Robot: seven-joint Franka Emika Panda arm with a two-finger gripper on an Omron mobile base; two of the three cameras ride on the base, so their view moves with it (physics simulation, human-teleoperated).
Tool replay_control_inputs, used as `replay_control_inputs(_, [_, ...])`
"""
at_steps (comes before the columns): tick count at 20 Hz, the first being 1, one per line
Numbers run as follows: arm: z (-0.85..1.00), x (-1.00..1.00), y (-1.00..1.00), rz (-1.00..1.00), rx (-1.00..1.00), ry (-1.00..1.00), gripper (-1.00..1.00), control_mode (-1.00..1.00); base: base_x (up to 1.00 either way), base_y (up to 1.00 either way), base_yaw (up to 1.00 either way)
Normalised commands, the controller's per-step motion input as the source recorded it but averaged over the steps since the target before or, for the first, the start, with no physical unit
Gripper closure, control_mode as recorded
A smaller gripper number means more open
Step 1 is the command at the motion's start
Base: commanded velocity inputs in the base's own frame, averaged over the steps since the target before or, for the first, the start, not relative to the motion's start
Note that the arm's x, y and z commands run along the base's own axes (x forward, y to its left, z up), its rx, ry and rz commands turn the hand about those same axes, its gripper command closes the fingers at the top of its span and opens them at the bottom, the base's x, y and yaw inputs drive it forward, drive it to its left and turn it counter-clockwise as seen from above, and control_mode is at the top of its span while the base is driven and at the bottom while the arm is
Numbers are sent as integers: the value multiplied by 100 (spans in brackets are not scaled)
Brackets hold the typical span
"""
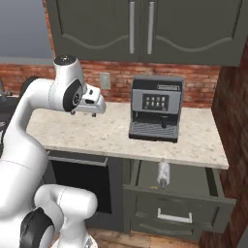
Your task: Restock the sink supplies by placing the sponge and soap dispenser on the counter and next to the sink. Make sure the soap dispenser is upright.
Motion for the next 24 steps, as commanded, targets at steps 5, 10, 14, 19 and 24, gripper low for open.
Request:
replay_control_inputs(5, [0, 0, 0, 0, 0, 0, -100, 100, -38, -49, -2])
replay_control_inputs(10, [0, 0, 0, 0, 0, 0, -100, 100, 0, -55, 0])
replay_control_inputs(14, [0, 0, 0, 0, 0, 0, -100, 100, 1, -25, 0])
replay_control_inputs(19, [0, 0, 0, 0, 0, 0, -100, 100, 28, -23, -2])
replay_control_inputs(24, [0, 0, 0, 0, 0, 0, -100, 100, 25, -44, 0])
